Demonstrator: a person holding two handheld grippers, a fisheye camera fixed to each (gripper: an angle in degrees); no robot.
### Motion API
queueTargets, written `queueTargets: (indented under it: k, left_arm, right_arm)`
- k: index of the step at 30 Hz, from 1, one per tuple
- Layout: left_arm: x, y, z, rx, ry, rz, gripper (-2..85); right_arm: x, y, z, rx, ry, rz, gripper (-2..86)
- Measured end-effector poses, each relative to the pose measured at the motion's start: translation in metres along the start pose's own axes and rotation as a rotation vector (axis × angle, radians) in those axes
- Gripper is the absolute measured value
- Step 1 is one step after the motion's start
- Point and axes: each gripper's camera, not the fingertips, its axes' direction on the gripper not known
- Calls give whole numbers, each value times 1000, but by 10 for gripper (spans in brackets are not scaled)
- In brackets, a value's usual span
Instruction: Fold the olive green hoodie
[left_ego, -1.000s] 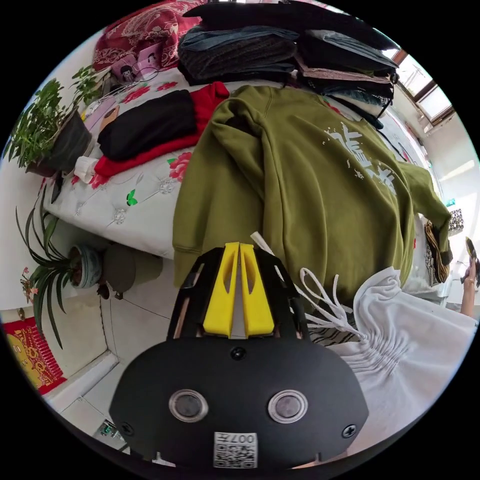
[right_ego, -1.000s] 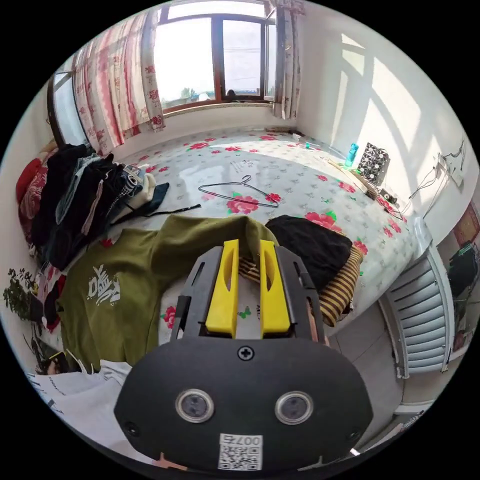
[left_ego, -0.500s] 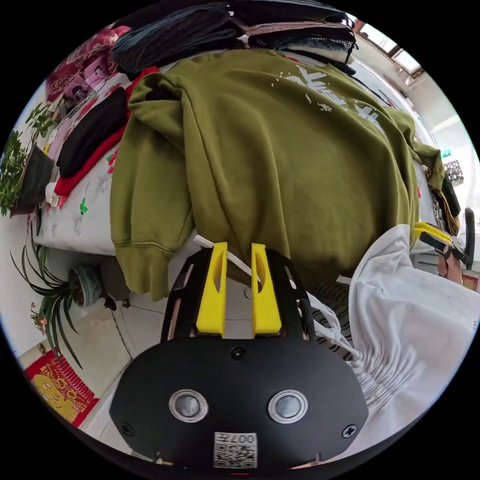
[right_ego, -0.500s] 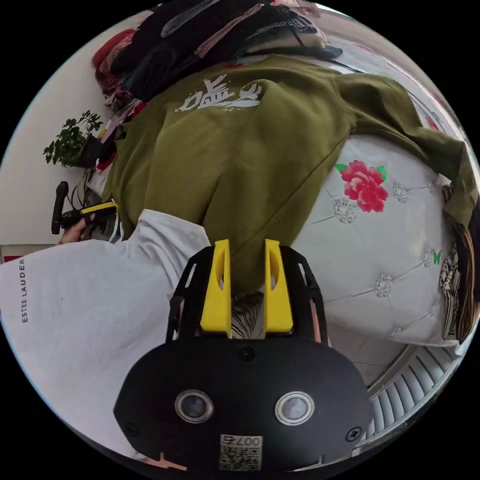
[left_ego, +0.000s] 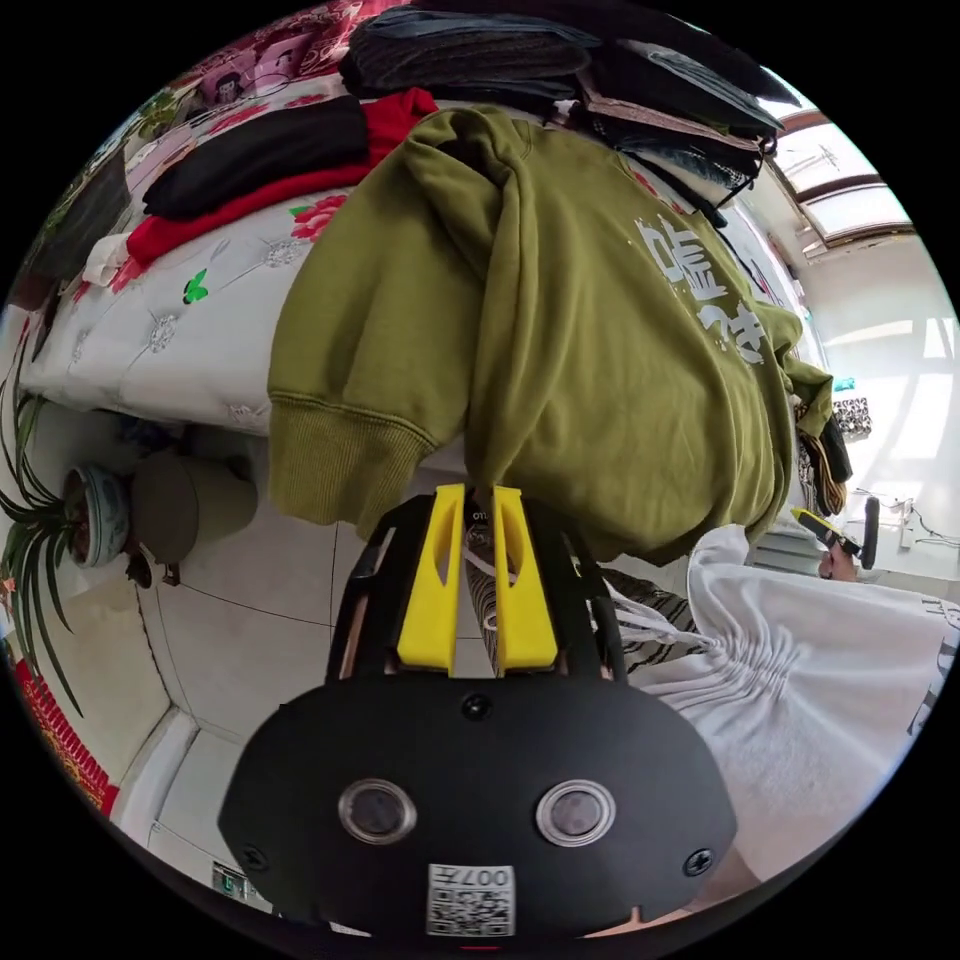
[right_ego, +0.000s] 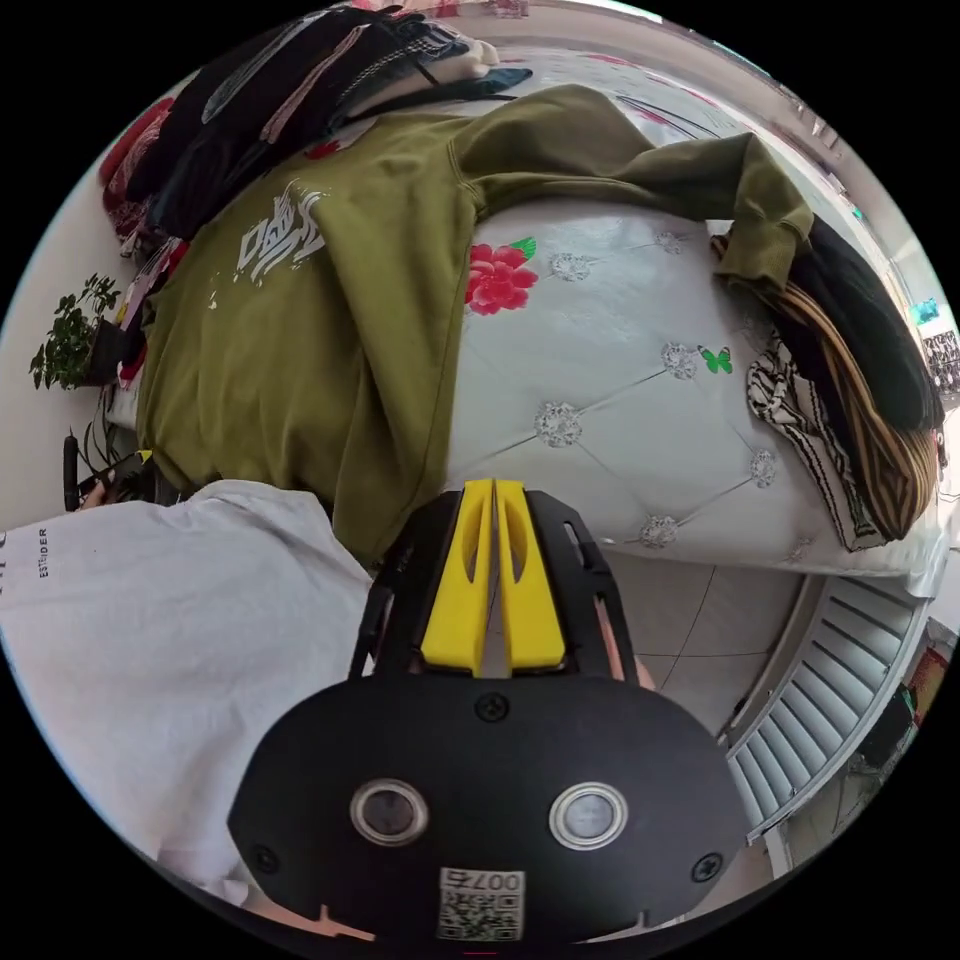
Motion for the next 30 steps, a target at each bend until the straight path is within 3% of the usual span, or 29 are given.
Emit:
queueTargets:
  k: [3,7,10,13,17,20,23,26,30]
  left_arm:
    - [9,-6,8,-62,-28,72,107]
    - [22,-19,28,-131,-129,107,58]
    - [19,-26,32,-156,-117,105,15]
    - [4,-25,23,-182,-77,98,2]
    - [-15,-8,-2,-155,-32,103,4]
    - [-32,10,-23,-80,49,60,23]
    - [-61,29,-47,16,48,-93,61]
    - [-99,48,-59,88,58,-315,81]
    - [-139,65,-56,211,249,-559,118]
  right_arm:
    - [-5,3,0,31,-154,2,57]
    - [-23,-7,26,-46,-224,-1,66]
    - [-42,-11,33,-31,-30,-31,37]
    - [-41,-17,31,-92,-46,-101,13]
    - [-41,-12,18,-91,98,-190,2]
    - [-35,-10,17,-129,51,-164,-1]
    - [-28,-6,6,-121,158,-88,-2]
    - [-36,-7,-22,8,141,-78,-2]
    - [-79,-32,-32,163,57,-152,-2]
